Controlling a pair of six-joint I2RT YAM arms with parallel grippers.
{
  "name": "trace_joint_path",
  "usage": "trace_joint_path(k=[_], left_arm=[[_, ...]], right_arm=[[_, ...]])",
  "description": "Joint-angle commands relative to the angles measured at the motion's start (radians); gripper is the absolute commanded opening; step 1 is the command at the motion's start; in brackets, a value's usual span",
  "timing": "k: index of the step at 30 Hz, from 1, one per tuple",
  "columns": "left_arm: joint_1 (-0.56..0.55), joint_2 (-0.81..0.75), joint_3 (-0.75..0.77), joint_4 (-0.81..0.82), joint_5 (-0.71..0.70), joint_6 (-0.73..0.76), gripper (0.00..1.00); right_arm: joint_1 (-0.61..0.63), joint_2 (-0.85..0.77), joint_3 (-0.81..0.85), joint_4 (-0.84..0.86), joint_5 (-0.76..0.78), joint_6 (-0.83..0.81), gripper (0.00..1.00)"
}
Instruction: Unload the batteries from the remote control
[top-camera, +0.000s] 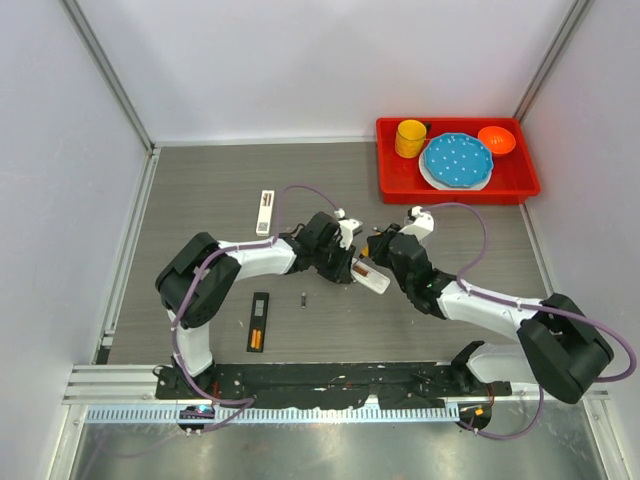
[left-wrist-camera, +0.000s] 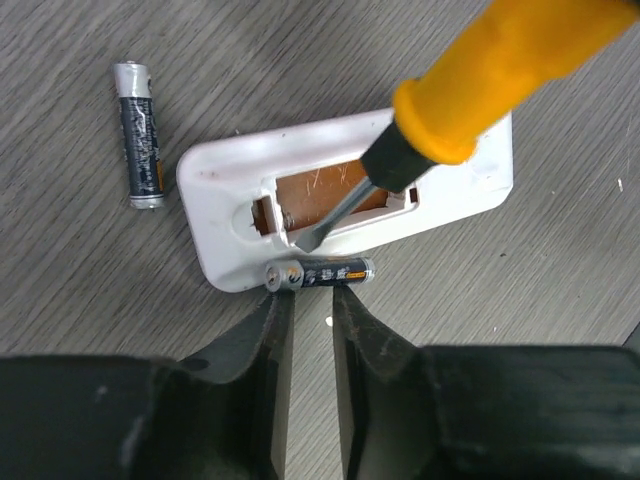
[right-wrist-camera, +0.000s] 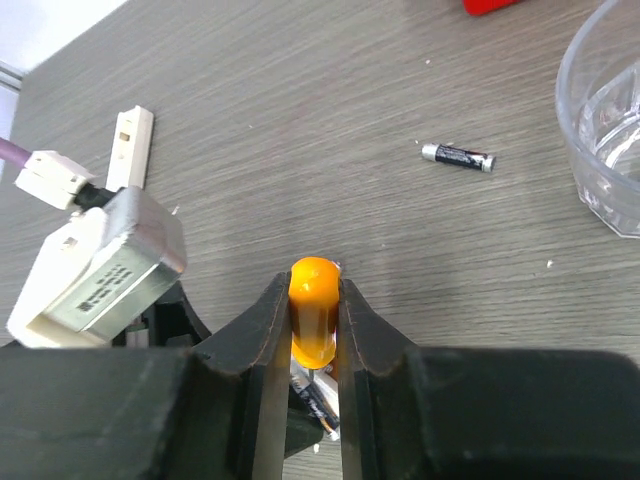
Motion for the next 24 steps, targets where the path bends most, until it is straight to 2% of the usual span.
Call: trace_joint_path(k=[1,7,12,14,19,24], left_arm=[[0.001,-0.048,0.007,0.015,-0.025,0.024,0.28],[0.003,-0.147,-0.061,0.016,-0.077,0.047,0.49],[0.003,-0.313,-0.136,-0.005,-0.217,0.067,0.62],[0.001,-0.36,-0.153,-0.051,-0.261,0.065,0.69],[0.003,-0.523,-0.182,-0.181,-0.487,0.019,0.85],[0.003,-0.589,-0.173,-0.342,-0.663,-0.102,0.92]], right_arm=[[0.003,-0.084,0.035,-0.013,0.048,-0.014,0.01],[0.003,-0.174,0.044,-0.099,0.1,-0.065,0.01],[0.003,-0.257,0.038,-0.142,0.128,-0.102,0.01],[0.003,-0.279,0.03,-0.159,0.132,-0.109,0.01],[0.003,-0.332,-0.001,-0.165,0.119,-0.114,0.01],[0.003,-0.365,-0.036,-0.167,0.109,-0.119,0.01]])
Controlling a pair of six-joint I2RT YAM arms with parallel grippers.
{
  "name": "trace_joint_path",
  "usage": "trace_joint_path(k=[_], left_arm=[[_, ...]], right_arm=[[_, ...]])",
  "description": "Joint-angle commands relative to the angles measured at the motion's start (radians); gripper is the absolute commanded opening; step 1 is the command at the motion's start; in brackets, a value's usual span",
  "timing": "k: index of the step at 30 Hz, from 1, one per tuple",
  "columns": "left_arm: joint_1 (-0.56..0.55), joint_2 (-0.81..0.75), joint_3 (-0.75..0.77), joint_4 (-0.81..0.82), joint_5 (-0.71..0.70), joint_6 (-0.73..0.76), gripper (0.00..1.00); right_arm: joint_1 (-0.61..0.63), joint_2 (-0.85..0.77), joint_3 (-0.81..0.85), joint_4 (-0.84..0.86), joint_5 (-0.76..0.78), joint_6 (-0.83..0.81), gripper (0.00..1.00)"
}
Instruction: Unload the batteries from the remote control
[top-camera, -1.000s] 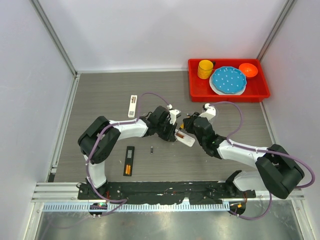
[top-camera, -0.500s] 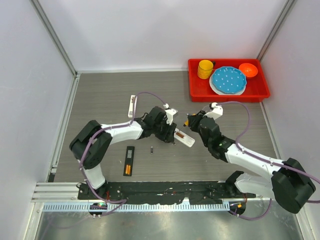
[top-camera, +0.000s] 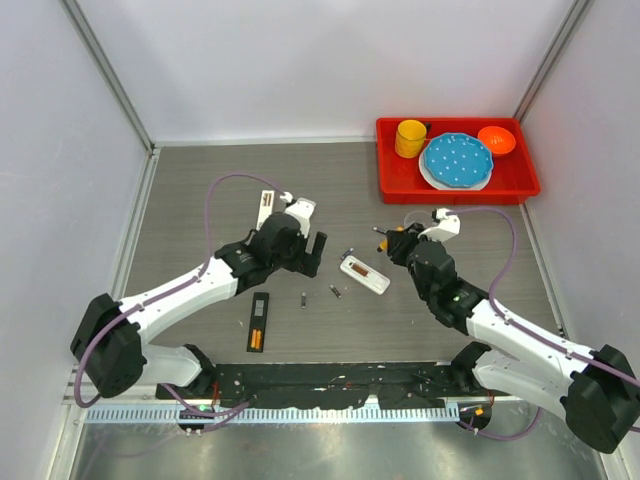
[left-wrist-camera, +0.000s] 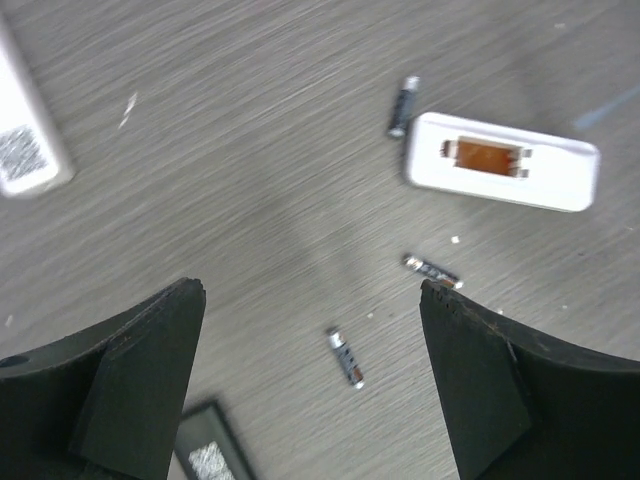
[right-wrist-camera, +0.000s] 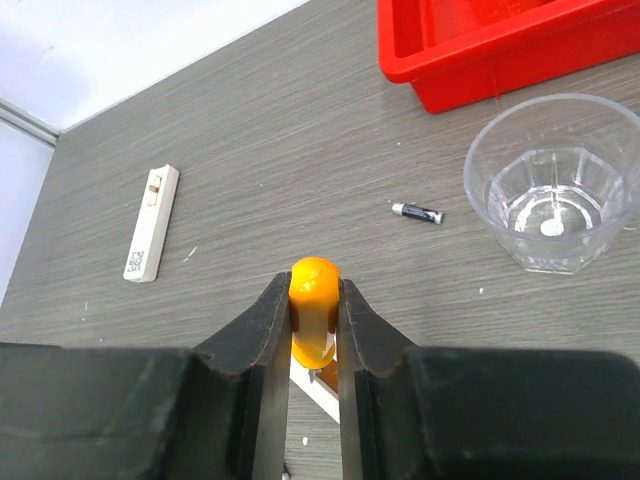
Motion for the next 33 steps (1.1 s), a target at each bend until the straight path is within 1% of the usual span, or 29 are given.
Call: trace_joint_path(k=[1,6,10,11,13,18,20,23,25,27,29,30,32,33], left_arm=[[0.001,-0.047,0.005,-0.221,-0.247,-0.164,0.93],[0.003,-0.048,0.007,-0.398,-0.308,-0.34,0.96],[0.003,-0.054,-0.035,-0.534,-0.318,-0.456,0.97],[0.001,-0.058,-0.044,-0.554,-0.315,-0.495,0.97],[0.001,-0.074,-0.079,-0.585,-0.309,-0.528,0.97],[0.001,-0.099,-0.17,-0.556,-0.257,-0.571,0.93],[0.003,-0.091,-0.223,-0.477,-0.183,-0.56,0.89],[0.01,-0.046,-0.242,-0.423,-0.134,-0.545,0.82],[0.012,-0.018,-0.236,-0.409,-0.131,-0.531,0.78],[0.016,0.025,-0.237,-0.397,-0.135,-0.523,0.75],[0.018,0.051,-0.239,-0.381,-0.128,-0.508,0.69],[0.018,0.071,-0.24,-0.364,-0.124,-0.5,0.6],[0.019,0.087,-0.24,-0.348,-0.121,-0.477,0.47],[0.019,0.099,-0.237,-0.338,-0.121,-0.471,0.32]], right_arm=[[0.0,-0.037,-0.027,0.01,0.019,-0.022,0.01],[0.0,-0.067,-0.049,0.005,0.01,-0.031,0.01],[-0.001,-0.076,-0.056,-0.001,0.013,-0.042,0.01],[0.0,-0.079,-0.062,-0.003,0.013,-0.042,0.01],[0.0,-0.09,-0.07,0.005,0.011,-0.039,0.01],[0.0,-0.09,-0.099,0.037,0.002,-0.023,0.01],[0.0,-0.077,-0.104,0.048,-0.006,-0.022,0.01],[0.0,-0.068,-0.101,0.053,-0.006,-0.028,0.01],[0.0,-0.071,-0.099,0.048,-0.004,-0.032,0.01],[0.0,-0.08,-0.102,0.044,0.0,-0.034,0.01],[0.0,-0.097,-0.105,0.037,0.003,-0.037,0.01],[0.0,-0.102,-0.107,0.028,0.008,-0.037,0.01],[0.0,-0.113,-0.115,0.025,0.016,-0.039,0.01],[0.0,-0.123,-0.118,0.022,0.022,-0.039,0.01]])
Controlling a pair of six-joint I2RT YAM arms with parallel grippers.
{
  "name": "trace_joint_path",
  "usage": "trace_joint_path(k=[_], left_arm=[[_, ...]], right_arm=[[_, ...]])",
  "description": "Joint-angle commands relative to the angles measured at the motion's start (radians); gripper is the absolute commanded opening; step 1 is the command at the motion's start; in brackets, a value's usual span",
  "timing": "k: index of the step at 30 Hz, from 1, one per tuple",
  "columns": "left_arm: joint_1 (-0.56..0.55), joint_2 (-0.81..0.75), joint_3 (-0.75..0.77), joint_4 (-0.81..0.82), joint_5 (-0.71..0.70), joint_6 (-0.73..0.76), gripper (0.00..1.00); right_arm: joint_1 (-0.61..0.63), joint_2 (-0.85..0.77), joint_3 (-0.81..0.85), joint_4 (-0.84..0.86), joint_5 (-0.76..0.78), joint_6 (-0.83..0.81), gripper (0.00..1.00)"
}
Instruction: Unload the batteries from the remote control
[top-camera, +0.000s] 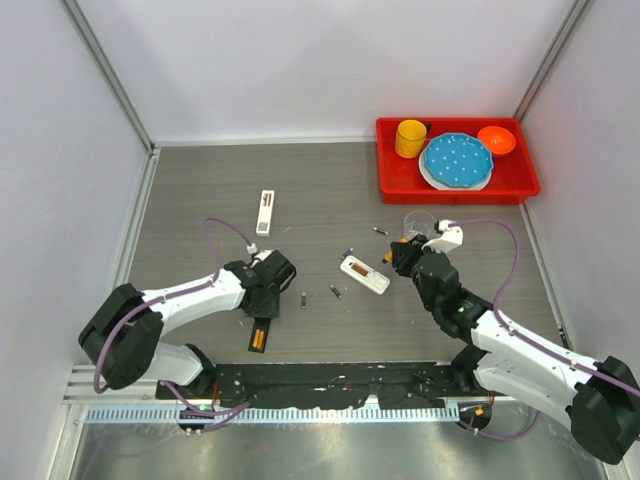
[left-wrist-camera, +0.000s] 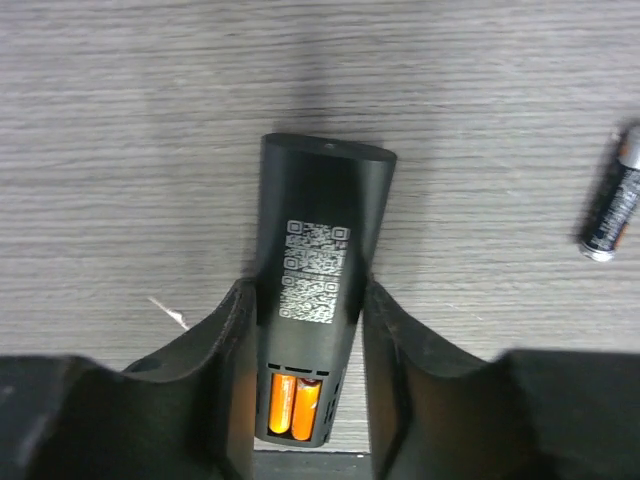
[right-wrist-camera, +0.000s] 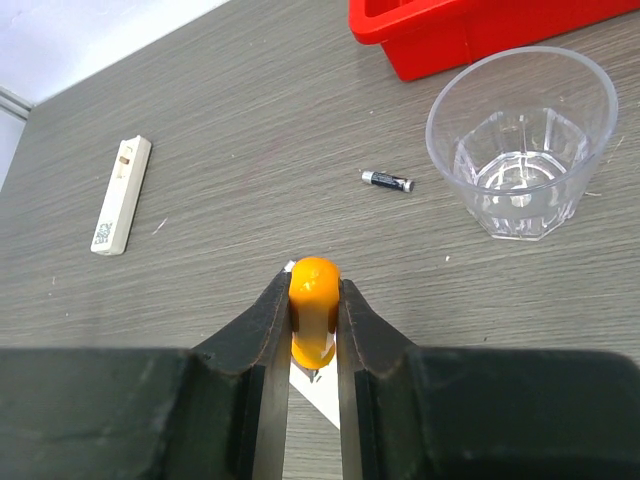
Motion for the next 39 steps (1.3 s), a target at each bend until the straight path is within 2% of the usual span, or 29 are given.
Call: trace_joint_path(k=[1,4,9,12,16,20,27,31,35,39], left_arm=[[0.008,0.067,-0.005,0.074,-0.004,0.044,0.26],[0.008,0.066,0.034,0.049,-0.021,0.067,0.13],[0.006,0.017,0.122,-0.036,-0.087,0.119,0.06],[0.003,-0.043,0.159,-0.046,-0.084,0.153,0.06],[-0.029,-0.1,0.193,-0.029,-0.008,0.205,0.04],[-0.135,-0.108,0.224,0.021,0.016,0.205,0.02],[-0.304,0.075,0.328,0.097,0.042,0.293,0.0],[-0.392,0.24,0.399,0.126,0.068,0.36,0.0],[-0.422,0.325,0.44,0.221,0.141,0.409,0.0],[-0.425,0.403,0.488,0.244,0.209,0.449,0.0]], right_arm=[[0.001,-0.044,-0.009,0.024,0.035,-0.019,0.01],[-0.002,-0.057,-0.007,0.005,0.038,-0.019,0.01],[-0.001,-0.067,-0.007,0.001,0.037,-0.013,0.01],[-0.001,-0.059,-0.006,0.005,0.031,-0.006,0.01],[-0.002,-0.05,0.0,0.005,0.026,-0.002,0.01],[-0.002,-0.047,0.005,0.002,0.035,-0.003,0.01],[-0.022,-0.065,0.009,-0.064,0.08,-0.003,0.01],[-0.094,-0.079,0.029,-0.125,0.04,-0.011,0.01],[-0.2,-0.109,0.039,-0.185,-0.067,-0.016,0.01],[-0.272,-0.143,0.052,-0.229,-0.118,-0.034,0.01]])
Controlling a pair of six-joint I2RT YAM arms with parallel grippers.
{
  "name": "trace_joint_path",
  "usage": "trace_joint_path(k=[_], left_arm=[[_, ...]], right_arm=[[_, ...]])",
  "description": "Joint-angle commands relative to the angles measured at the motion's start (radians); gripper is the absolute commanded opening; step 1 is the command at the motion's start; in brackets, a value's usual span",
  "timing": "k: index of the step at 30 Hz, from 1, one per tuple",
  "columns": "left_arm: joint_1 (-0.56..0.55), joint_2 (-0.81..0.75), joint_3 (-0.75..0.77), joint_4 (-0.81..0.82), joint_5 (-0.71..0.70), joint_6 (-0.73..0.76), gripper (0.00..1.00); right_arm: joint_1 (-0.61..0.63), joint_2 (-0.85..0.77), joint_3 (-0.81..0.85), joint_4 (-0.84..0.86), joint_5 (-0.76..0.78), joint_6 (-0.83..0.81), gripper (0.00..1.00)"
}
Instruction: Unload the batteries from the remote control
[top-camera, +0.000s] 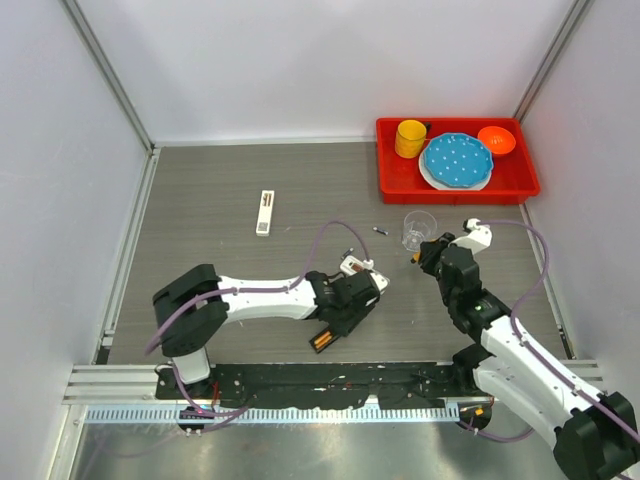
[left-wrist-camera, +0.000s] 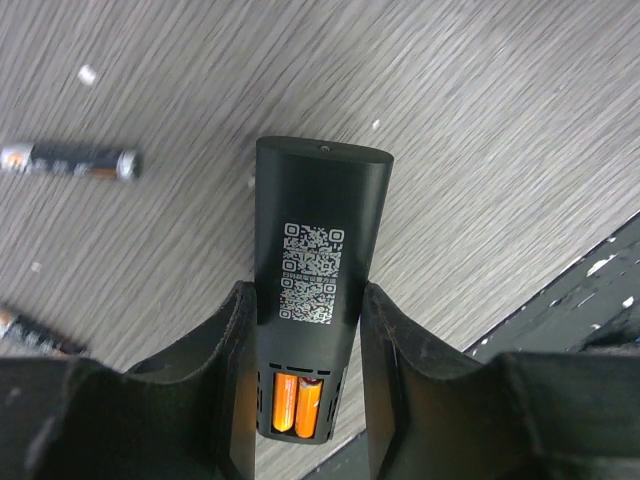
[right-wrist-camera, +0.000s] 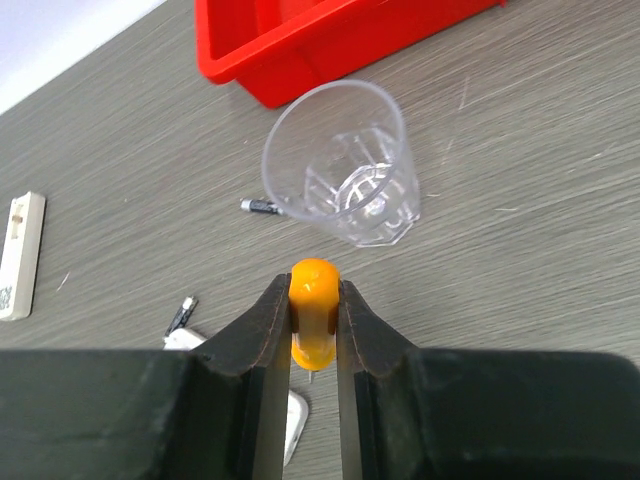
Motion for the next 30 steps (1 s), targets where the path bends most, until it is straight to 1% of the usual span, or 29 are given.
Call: trace_joint_path(k=[1,6,9,13,20,28,30], left_arm=[[0.002,0.055,0.085,0.087,0.088,0.085,0.0],[0.003,0.148,0.151,0.083,0.077,0.127,0.0],[0.015,0.196,0.18,0.08,0.067,0.125,0.0],[0.06,0.222,0.2,0.095,0.059,0.125,0.0],[0.107,0.29,0.289,0.07,0.019,0.156,0.0],[0.143,0.362,0.399,0.035,-0.09,0.179,0.0],[0.17,0.392,0.459,0.017,-0.105,0.194,0.0]], right_arm=[[-0.064,-0.047,0.059,-0.049,-0.07,-0.037,0.01],[-0.104,-0.071,0.076,-0.083,-0.076,-0.056,0.01],[-0.112,-0.073,0.086,-0.098,-0.074,-0.065,0.01],[-0.117,-0.084,0.096,-0.115,-0.077,-0.072,0.01],[-0.123,-0.094,0.103,-0.124,-0.081,-0.076,0.01],[-0.123,-0.107,0.1,-0.133,-0.084,-0.074,0.01],[-0.124,-0.11,0.1,-0.141,-0.088,-0.068,0.01]])
